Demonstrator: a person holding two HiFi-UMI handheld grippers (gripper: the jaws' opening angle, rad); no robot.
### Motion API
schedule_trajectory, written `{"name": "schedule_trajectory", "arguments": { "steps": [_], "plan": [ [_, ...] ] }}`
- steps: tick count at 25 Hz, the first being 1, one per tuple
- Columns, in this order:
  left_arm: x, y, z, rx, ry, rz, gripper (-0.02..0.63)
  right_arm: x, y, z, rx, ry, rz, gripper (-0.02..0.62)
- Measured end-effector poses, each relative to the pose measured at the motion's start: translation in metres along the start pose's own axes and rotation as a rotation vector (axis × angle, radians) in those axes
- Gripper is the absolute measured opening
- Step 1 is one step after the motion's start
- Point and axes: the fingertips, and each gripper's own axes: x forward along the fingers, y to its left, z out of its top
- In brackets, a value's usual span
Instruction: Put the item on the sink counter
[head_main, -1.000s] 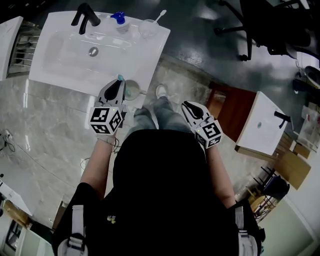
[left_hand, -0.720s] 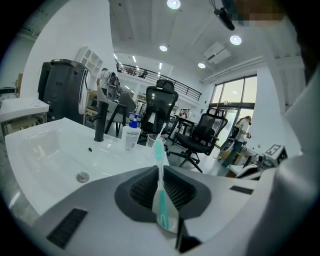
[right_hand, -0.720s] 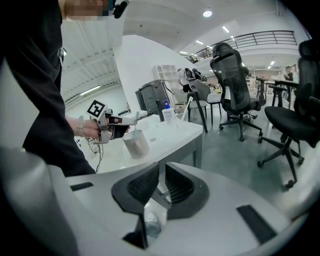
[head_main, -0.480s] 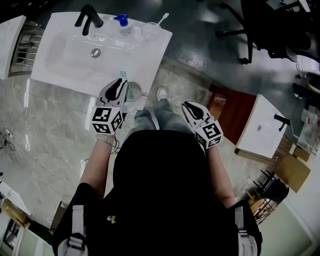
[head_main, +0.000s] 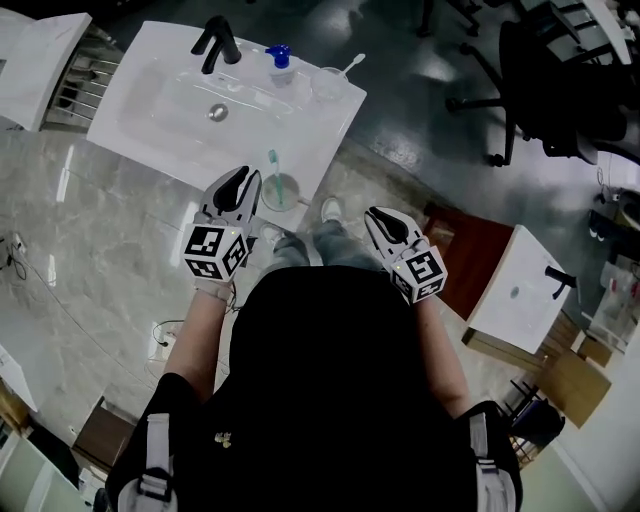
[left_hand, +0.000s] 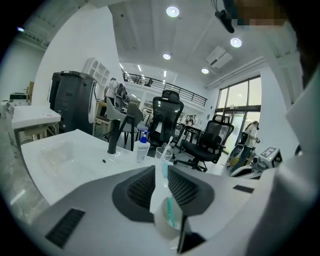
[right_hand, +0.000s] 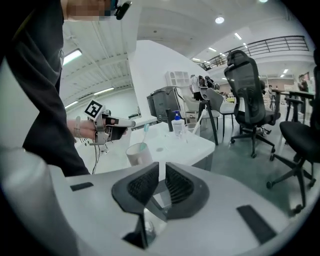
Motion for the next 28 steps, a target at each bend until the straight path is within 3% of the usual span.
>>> {"name": "schedule_trajectory", "arguments": {
  "steps": [7, 13, 20, 28],
  "plan": [
    [-0.042, -0.002, 0.027, -0.004, -0.087, 0.081, 0.047, 0.03, 0.022, 0.063, -0.055, -0.088, 0.127, 0.057],
    [-0.085, 0.003, 0.031, -0.035, -0.146, 0.208, 0.037, 0.055, 0.059, 0.104, -0.124, -0.138, 0.287, 0.057],
    [-0.131, 0.014, 0.016, -0.079, -0.183, 0.349, 0.034, 0.08, 0.091, 0.122, -0.169, -0.145, 0.423, 0.057],
    [-0.165, 0.02, -0.002, -0.13, -0.199, 0.448, 0.034, 0.092, 0.124, 0.133, -0.218, -0.165, 0.502, 0.052]
  ]
}}
